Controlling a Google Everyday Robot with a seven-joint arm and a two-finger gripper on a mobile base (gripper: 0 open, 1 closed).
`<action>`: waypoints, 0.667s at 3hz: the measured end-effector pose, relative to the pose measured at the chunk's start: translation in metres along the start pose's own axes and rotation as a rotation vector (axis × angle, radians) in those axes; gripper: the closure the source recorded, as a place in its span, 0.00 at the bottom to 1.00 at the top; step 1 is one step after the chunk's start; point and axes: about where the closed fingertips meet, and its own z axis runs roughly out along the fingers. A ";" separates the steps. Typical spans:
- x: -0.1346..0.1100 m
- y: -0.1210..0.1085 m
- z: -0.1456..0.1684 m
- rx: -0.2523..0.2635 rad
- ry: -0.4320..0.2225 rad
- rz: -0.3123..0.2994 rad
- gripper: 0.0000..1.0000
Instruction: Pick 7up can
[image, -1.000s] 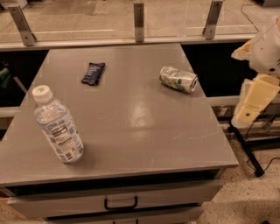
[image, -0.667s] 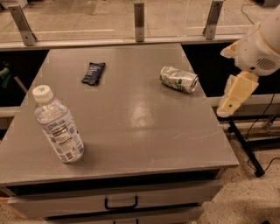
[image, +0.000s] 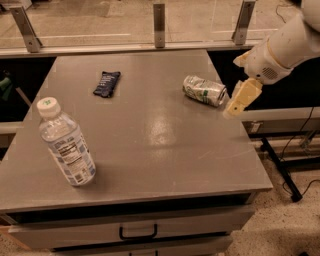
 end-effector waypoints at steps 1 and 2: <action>-0.009 -0.018 0.034 -0.017 -0.053 0.035 0.00; -0.013 -0.028 0.062 -0.045 -0.083 0.077 0.00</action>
Offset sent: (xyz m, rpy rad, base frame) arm 0.0790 0.0384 -0.0572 0.1740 0.0777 -0.0454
